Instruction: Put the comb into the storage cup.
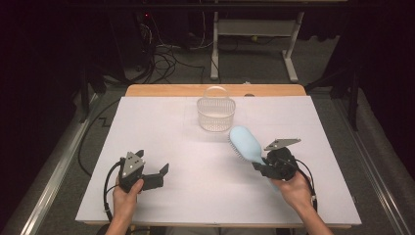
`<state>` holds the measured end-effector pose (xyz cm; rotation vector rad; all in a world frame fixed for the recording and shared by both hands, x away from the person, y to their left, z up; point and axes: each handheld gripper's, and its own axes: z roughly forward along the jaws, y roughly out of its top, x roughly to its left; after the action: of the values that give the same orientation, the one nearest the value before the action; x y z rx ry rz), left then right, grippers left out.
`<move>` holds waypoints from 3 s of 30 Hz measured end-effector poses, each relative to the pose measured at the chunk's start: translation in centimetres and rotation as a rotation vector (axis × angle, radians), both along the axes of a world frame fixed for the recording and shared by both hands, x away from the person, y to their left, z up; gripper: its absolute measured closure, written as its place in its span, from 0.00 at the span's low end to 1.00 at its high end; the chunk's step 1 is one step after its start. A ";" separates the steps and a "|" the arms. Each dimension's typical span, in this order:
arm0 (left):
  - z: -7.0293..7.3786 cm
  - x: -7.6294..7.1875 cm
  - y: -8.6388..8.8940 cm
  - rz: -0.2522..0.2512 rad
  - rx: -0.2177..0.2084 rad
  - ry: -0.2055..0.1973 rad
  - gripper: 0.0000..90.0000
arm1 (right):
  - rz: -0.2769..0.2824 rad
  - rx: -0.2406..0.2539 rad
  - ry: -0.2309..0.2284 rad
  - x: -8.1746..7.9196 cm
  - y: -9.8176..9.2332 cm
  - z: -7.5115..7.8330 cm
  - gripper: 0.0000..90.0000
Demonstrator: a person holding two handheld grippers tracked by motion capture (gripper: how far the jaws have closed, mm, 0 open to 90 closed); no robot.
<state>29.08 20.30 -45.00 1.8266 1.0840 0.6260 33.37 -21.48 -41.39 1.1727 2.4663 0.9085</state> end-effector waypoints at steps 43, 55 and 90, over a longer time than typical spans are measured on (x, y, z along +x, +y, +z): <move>2.2 1.3 -6.2 -0.192 -0.013 0.007 0.03 | 0.072 0.063 -0.009 -0.9 2.1 0.3 0.78; 2.4 1.8 -7.8 -0.235 -0.032 0.008 0.17 | 0.094 0.059 -0.015 -1.1 2.8 0.2 0.78; 2.4 2.4 -11.7 -0.379 -0.110 0.021 0.17 | 0.143 0.087 -0.063 -1.6 4.8 0.6 0.78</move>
<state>31.45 8.58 -42.63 1.8784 0.7404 0.3170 31.78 -16.71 -40.76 0.9873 2.5090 1.0842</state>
